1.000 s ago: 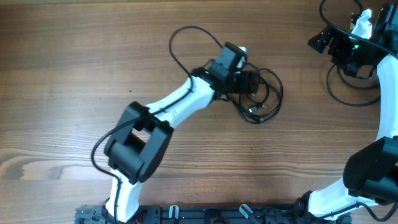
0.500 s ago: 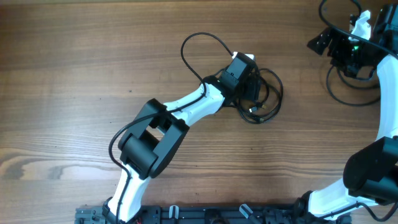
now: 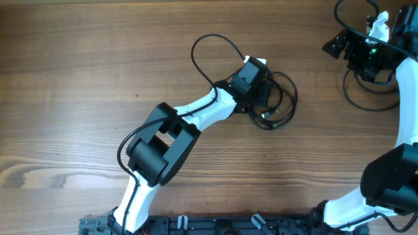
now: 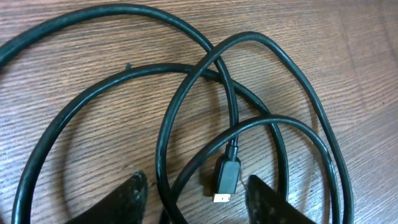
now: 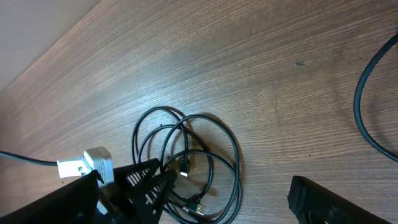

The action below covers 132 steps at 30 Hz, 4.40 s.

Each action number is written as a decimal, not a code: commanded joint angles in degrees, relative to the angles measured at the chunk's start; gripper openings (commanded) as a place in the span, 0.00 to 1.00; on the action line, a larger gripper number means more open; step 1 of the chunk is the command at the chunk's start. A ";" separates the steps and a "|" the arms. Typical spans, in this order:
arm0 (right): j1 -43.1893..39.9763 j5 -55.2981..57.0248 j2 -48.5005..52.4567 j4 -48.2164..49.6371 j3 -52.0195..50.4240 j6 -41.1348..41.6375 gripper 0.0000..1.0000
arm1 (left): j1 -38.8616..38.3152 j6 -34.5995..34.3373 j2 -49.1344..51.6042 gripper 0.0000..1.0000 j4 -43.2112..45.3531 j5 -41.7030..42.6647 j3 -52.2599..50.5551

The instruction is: Untangle cables

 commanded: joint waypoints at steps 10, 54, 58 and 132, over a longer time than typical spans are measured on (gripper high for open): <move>0.07 0.37 0.55 0.09 -0.48 -1.22 0.99 | 0.20 0.48 3.19 0.38 -2.08 -0.98 0.20; 9.11 -8.48 0.55 1.86 -0.48 -5.60 1.00 | 28.04 -7.56 -42.88 0.06 -18.36 21.00 0.28; 13.25 -8.37 0.55 3.93 -0.48 -4.98 0.99 | 35.50 -10.60 -47.76 0.05 -16.48 27.67 0.28; 42.86 1.66 -1.18 9.14 8.37 6.47 0.04 | 48.04 -20.04 -43.63 0.24 -33.42 15.61 0.26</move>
